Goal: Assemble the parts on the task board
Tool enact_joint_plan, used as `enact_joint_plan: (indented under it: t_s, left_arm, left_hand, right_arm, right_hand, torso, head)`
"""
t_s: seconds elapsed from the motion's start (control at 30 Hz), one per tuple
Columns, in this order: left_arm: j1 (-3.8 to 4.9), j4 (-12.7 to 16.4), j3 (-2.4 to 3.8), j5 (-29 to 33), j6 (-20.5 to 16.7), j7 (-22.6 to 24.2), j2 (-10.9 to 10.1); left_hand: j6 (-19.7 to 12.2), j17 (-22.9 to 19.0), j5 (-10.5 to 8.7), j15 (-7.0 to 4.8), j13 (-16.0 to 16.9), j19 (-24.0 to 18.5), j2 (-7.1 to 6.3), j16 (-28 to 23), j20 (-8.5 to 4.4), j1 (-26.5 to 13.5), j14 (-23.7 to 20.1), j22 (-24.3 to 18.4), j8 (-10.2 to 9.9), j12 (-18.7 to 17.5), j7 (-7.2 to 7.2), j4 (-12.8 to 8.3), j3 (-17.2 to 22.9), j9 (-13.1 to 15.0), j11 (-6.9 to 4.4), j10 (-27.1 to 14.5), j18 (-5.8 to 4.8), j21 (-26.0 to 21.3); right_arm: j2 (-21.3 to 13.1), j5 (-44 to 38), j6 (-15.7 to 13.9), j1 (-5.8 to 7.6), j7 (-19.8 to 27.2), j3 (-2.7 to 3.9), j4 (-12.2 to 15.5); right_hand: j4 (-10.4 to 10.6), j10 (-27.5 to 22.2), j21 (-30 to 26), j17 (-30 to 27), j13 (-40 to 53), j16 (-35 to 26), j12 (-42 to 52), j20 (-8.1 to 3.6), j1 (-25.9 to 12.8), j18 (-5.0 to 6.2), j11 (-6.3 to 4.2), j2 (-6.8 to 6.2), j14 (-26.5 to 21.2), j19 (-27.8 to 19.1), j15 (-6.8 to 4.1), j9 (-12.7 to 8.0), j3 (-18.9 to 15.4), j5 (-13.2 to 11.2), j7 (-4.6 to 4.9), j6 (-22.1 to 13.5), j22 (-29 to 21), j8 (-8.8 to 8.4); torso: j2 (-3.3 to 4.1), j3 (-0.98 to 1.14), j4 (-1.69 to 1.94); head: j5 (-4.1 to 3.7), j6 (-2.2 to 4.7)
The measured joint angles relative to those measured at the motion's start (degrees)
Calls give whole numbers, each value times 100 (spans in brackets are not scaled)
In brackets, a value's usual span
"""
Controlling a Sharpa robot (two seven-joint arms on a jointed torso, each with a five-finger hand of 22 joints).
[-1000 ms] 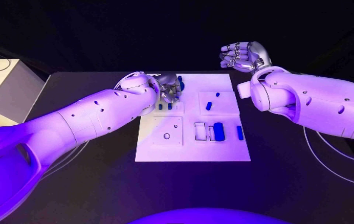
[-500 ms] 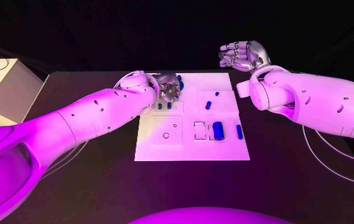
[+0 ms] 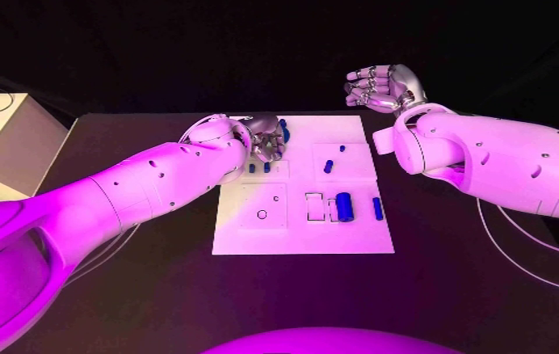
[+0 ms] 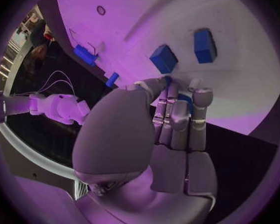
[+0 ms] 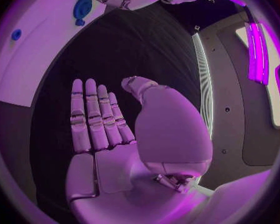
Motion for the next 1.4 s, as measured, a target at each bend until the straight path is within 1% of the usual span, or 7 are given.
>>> enact_joint_plan:
  t_s: [0.43,0.57,0.73,1.03,1.17,1.33,1.4]
  left_arm:
    - [-30,-13,-22,32,-296,221,-40]
    - [-45,14,-22,54,-428,308,-87]
    - [-67,78,-22,107,-600,423,-151]
    - [-80,280,-8,250,-764,559,-318]
    - [-83,395,31,323,-763,586,-408]
    - [-83,510,137,389,-720,590,-523]
    - [-80,570,199,411,-664,587,-603]
  left_hand:
    - [62,32,-12,19,-20,55,-5,28,-13,-5,103,119,-118,-364,21,-178,167,22,31,180,0,111]
    - [84,15,34,19,-49,54,-62,28,-13,-62,103,136,-177,-538,42,-248,237,30,40,265,0,132]
    - [106,-11,36,40,-74,55,-72,1,-13,-120,123,173,-211,-750,64,-311,317,46,62,348,1,177]
    - [113,-18,57,20,-76,75,-71,1,8,-134,142,198,-234,-853,71,-323,348,64,62,388,0,195]
    - [113,-18,57,20,-76,75,-95,1,7,-157,142,207,-234,-883,71,-340,364,70,61,429,0,217]
    - [154,-23,56,20,-75,75,-85,1,7,-210,142,221,-255,-920,72,-340,364,73,56,465,0,220]
    - [154,-24,56,21,-75,75,-86,1,7,-210,142,233,-255,-947,72,-340,364,82,61,471,1,220]
  right_arm:
    - [-4,0,10,0,0,0,2]
    - [-7,0,12,0,0,-1,2]
    - [-9,0,15,0,0,-1,2]
    - [-25,0,17,0,1,-1,3]
    - [-31,0,18,-1,2,0,5]
    - [-40,0,18,-1,2,0,6]
    - [-47,0,18,-1,2,0,6]
  right_hand:
    - [0,0,0,1,-6,0,0,0,0,1,0,0,0,0,0,0,0,0,0,0,-7,0]
    - [0,0,0,1,-5,0,0,0,0,0,0,0,0,0,0,0,0,0,0,0,-7,0]
    - [0,0,0,1,-6,0,0,0,0,0,0,0,0,0,0,0,0,0,0,0,-7,0]
    - [0,0,0,-6,-13,-23,0,0,0,0,0,0,15,0,15,0,0,0,0,0,-14,0]
    - [0,0,0,-6,-13,-23,0,0,0,0,0,0,15,0,15,0,0,0,0,0,-14,0]
    - [0,0,0,-6,-13,-23,0,0,0,0,0,0,14,0,14,0,0,0,0,0,-14,0]
    - [0,0,0,-5,-13,-23,0,0,0,0,0,0,14,0,14,0,0,0,0,0,-14,0]
  torso:
    - [-1,-1,2]
    - [-1,-1,2]
    - [-2,-2,2]
    - [-1,-1,2]
    - [-1,0,4]
    - [-2,-1,8]
    - [-6,0,10]
  head:
    - [2,32]
    - [2,41]
    - [1,51]
    - [7,69]
    - [10,70]
    - [13,70]
    - [16,66]
